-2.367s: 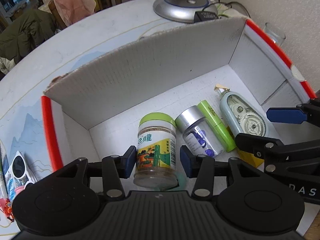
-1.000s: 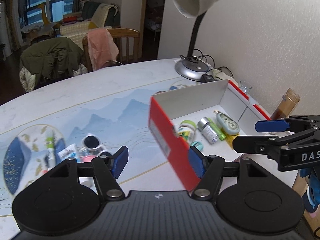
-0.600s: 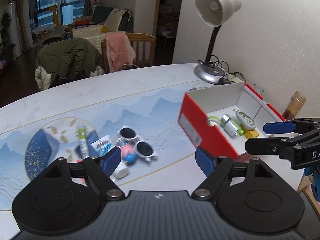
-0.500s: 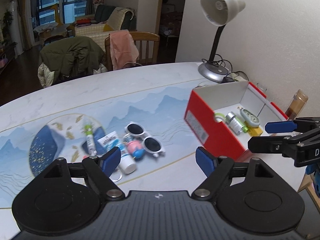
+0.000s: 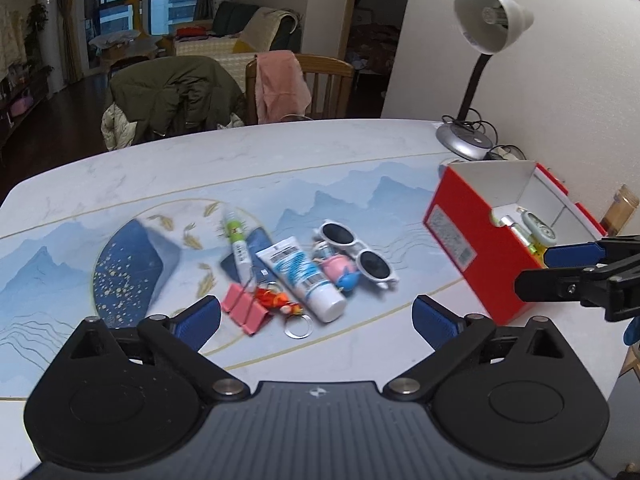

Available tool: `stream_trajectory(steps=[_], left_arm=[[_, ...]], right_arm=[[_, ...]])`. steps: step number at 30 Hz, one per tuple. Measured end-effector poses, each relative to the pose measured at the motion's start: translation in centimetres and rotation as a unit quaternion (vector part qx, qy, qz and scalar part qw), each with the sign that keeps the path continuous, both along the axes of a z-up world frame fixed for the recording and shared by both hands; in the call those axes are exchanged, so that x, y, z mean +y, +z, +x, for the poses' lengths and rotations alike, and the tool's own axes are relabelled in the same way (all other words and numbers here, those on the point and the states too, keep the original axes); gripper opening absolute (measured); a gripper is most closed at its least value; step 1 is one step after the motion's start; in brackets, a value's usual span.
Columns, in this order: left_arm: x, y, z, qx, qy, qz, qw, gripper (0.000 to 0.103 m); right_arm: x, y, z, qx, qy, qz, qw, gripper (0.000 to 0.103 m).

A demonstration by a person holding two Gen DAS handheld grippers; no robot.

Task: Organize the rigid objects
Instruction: 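Withdraw both tools from the box back over the table, then grasp the pink binder clip with the left tool while the right tool grasps the white sunglasses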

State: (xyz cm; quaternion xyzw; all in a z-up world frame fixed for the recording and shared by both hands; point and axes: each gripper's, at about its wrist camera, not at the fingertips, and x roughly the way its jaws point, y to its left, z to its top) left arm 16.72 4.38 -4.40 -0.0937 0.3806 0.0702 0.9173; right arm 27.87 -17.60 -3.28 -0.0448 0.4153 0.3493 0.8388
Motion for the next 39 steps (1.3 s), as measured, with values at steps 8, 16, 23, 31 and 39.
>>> stream_trajectory(steps=[8,16,23,31,39], left_arm=[[4.3,-4.1,0.3,0.03,0.016,0.005,0.9994,0.103],[6.5,-7.9,2.2,0.045,-0.015,0.021,0.9987,0.103],[8.8,-10.4,4.4,0.062,-0.006,-0.014,0.998,0.103],[9.5,-12.3,6.2,0.07,-0.013,-0.007,0.9975,0.102],[9.0,-13.1,6.9,0.049,-0.048,0.019,0.9975,0.098]], right_arm=[[3.3,-2.2,1.4,0.023,0.019,-0.011,0.999,0.095],[5.8,-4.4,3.5,0.017,0.031,-0.039,0.999,0.092],[7.8,-6.8,6.0,0.024,0.033,-0.086,0.995,0.084],[10.0,-9.5,7.9,0.02,0.065,-0.136,0.988,0.076],[10.7,-11.1,9.6,0.035,0.072,-0.144,0.986,0.068]])
